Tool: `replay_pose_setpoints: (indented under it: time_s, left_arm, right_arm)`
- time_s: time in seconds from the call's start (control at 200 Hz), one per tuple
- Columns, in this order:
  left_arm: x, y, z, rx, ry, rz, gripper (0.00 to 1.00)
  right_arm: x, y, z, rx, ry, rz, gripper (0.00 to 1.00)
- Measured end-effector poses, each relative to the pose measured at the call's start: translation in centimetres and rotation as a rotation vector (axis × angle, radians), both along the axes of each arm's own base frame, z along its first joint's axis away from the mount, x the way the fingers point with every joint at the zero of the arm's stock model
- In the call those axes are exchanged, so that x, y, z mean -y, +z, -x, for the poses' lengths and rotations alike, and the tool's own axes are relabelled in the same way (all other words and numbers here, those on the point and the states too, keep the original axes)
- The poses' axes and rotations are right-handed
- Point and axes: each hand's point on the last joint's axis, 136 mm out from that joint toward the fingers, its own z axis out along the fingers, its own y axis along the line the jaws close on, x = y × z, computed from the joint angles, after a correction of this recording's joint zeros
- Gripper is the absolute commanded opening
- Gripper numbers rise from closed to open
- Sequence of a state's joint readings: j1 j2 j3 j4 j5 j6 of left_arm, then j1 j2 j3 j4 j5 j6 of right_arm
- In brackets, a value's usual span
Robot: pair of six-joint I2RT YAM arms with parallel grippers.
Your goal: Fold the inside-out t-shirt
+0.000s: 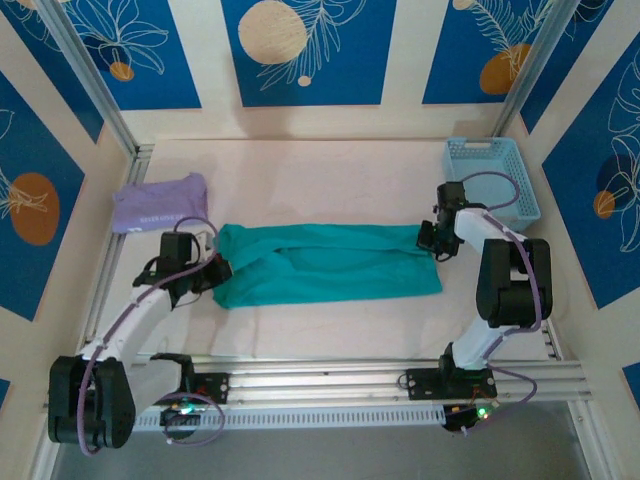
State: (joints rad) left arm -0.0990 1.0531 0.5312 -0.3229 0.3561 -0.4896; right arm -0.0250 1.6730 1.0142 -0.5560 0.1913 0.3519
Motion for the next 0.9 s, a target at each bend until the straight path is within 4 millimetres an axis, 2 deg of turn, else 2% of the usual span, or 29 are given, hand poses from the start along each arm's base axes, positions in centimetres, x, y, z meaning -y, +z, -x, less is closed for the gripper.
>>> replay_pose_setpoints:
  time_s: [0.075,0.125,0.165,0.255,0.325,0.43,0.515,0.615,0.705,0.77,0.9]
  left_arm:
    - [0.0,-0.7,0.8,-0.011,0.006,0.004,0.13]
    - [-0.1,-1.0,1.3,-0.013,0.015,0.007,0.27]
    - [-0.2,-1.0,1.6,-0.004,0.018,0.002,0.36]
    - [-0.6,0.0,1.4,0.036,0.044,0.000,0.48]
    - [-0.6,1.2,0.9,0.091,0.056,0.012,0.54]
    - [0.2,2.3,-0.2,0.154,0.043,0.033,0.60]
    - [1.8,2.0,-1.1,0.132,-0.017,0.018,0.63]
    - [4.1,1.3,-3.3,0.092,-0.092,-0.006,0.64]
    - [6.0,0.9,-6.0,0.093,-0.146,-0.027,0.66]
    - [6.8,0.4,-8.0,0.102,-0.172,-0.056,0.67]
    - [7.4,-1.7,-10.7,0.081,-0.203,-0.118,0.68]
  right_arm:
    - [0.4,-0.2,0.5,-0.003,-0.022,0.019,0.31]
    - [0.7,0.1,0.6,0.011,-0.035,0.033,0.38]
    - [0.8,0.7,0.4,0.040,-0.044,0.041,0.42]
    - [0.2,3.3,-0.3,0.147,-0.014,0.062,0.49]
    - [-2.1,5.9,-1.0,0.261,0.063,0.055,0.51]
    - [-8.4,9.0,-2.0,0.405,0.251,-0.009,0.52]
    - [-14.1,9.3,-1.7,0.439,0.410,-0.079,0.52]
    - [-19.2,8.3,-1.4,0.425,0.536,-0.129,0.51]
    - [-20.9,7.3,-1.7,0.398,0.570,-0.142,0.51]
    - [-20.9,6.9,-2.0,0.386,0.568,-0.142,0.51]
    - [-20.6,6.8,-2.1,0.385,0.559,-0.140,0.51]
